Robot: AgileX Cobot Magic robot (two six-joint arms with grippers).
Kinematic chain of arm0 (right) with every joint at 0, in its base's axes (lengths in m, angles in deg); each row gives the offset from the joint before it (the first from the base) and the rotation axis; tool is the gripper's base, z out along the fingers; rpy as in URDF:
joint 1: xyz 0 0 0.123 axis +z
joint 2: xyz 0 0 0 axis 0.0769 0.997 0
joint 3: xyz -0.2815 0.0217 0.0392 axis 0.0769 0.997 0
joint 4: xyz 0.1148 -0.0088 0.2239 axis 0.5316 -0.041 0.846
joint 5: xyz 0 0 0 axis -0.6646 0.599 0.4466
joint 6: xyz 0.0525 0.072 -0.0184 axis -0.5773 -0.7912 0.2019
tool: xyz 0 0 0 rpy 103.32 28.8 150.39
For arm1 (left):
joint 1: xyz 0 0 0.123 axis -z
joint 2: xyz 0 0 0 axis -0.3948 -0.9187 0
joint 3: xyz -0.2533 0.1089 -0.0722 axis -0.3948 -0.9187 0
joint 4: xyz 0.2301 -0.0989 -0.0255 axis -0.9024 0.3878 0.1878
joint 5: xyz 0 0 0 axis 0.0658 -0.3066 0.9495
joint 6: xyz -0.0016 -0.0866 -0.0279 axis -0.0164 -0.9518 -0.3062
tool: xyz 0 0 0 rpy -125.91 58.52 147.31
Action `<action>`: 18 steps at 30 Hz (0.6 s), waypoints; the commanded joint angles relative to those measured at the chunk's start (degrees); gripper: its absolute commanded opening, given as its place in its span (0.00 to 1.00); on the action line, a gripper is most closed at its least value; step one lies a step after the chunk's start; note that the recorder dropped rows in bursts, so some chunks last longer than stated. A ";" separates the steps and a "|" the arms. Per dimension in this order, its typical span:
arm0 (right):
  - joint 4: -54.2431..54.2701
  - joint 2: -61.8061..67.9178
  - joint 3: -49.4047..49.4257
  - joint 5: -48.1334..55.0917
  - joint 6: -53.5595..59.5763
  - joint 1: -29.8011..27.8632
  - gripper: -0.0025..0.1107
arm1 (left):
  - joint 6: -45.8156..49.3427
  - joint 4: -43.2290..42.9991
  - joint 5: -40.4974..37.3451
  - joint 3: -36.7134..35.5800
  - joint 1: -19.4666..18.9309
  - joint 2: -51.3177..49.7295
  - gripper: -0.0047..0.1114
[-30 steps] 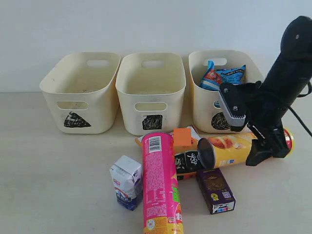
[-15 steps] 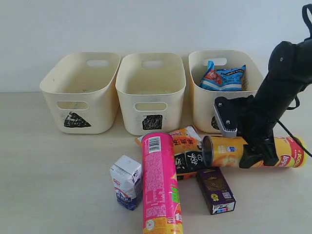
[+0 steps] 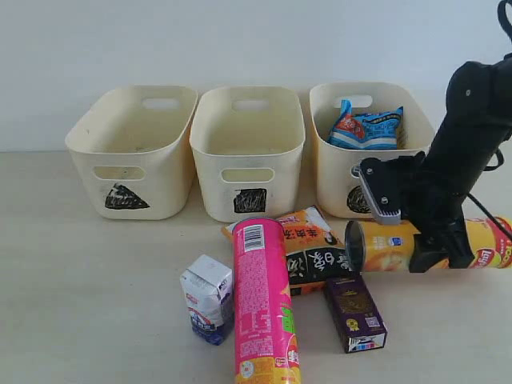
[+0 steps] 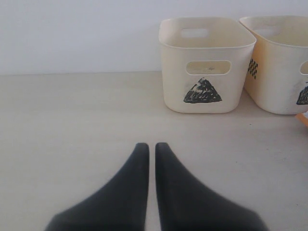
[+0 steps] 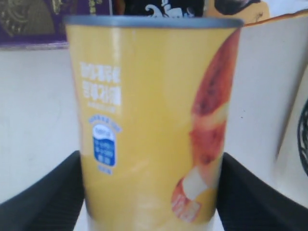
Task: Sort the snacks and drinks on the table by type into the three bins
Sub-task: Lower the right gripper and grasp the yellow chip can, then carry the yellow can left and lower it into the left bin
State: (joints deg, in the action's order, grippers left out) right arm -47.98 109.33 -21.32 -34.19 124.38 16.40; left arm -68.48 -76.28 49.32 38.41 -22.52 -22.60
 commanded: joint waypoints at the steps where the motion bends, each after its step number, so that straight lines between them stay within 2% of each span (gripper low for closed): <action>1: -0.67 -5.36 0.05 2.75 -0.68 -0.09 0.02 | 0.19 0.18 0.46 -0.15 -0.19 0.15 0.07; 6: -0.26 -11.22 -0.46 5.39 -1.96 -0.09 0.02 | 0.19 0.18 0.34 -0.15 -0.19 0.15 0.07; 9: 3.49 -14.69 -1.71 6.76 -2.27 -0.09 0.02 | 0.19 0.18 0.44 -0.15 -0.19 0.15 0.07; 18: 31.07 -19.75 -5.20 4.90 -10.91 -0.09 0.02 | 0.19 0.18 0.44 -0.15 -0.19 0.15 0.07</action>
State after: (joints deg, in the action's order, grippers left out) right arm -25.82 90.15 -25.75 -28.63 116.42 16.40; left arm -68.48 -76.28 49.32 38.41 -22.52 -22.60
